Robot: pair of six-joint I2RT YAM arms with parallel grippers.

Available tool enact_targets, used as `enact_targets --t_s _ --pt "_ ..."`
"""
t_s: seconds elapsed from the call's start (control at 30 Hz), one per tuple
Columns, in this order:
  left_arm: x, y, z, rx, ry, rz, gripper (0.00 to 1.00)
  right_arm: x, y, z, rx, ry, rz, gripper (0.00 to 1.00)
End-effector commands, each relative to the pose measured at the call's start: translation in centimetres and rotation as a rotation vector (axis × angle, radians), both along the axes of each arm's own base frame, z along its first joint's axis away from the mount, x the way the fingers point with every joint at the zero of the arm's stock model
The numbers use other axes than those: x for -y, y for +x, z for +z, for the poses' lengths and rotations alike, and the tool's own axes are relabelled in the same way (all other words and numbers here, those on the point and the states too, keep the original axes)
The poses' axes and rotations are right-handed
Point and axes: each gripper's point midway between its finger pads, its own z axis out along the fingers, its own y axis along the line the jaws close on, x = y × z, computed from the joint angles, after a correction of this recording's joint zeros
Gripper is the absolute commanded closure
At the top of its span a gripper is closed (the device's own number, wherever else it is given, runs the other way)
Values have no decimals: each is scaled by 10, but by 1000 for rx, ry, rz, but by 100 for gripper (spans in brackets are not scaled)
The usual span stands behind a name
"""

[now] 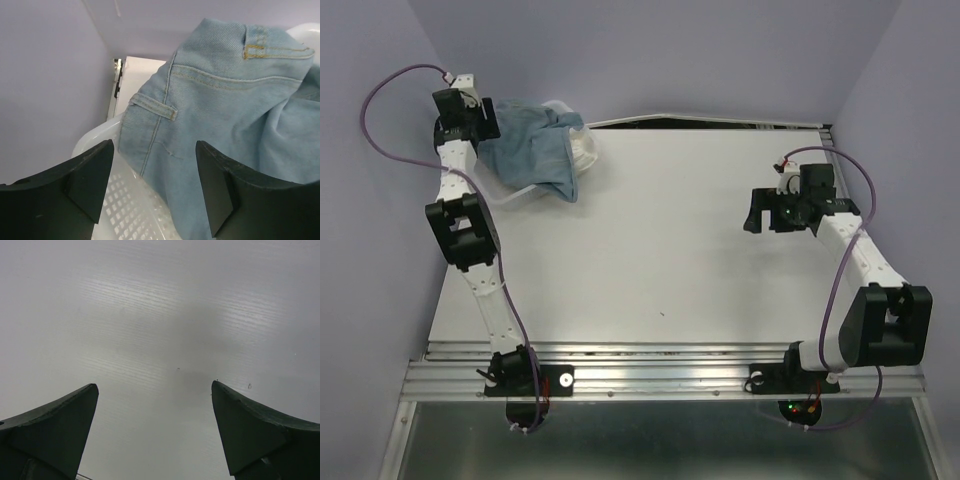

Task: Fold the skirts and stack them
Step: Grab the skirt from the pile

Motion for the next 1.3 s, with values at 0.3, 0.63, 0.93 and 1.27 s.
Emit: enact_targets --t_s 0.3,0.63,0.93,1.27 --pt "0 31 -25 71 -49 -40 25 5 22 8 33 -26 -1 0" --pt "6 44 -48 71 -68 -41 42 6 25 5 20 -33 -3 0" --pt "15 47 -2 153 -81 -79 100 5 24 10 29 -30 5 0" --pt "97 -12 231 513 48 -292 100 -3 21 40 99 19 10 0"
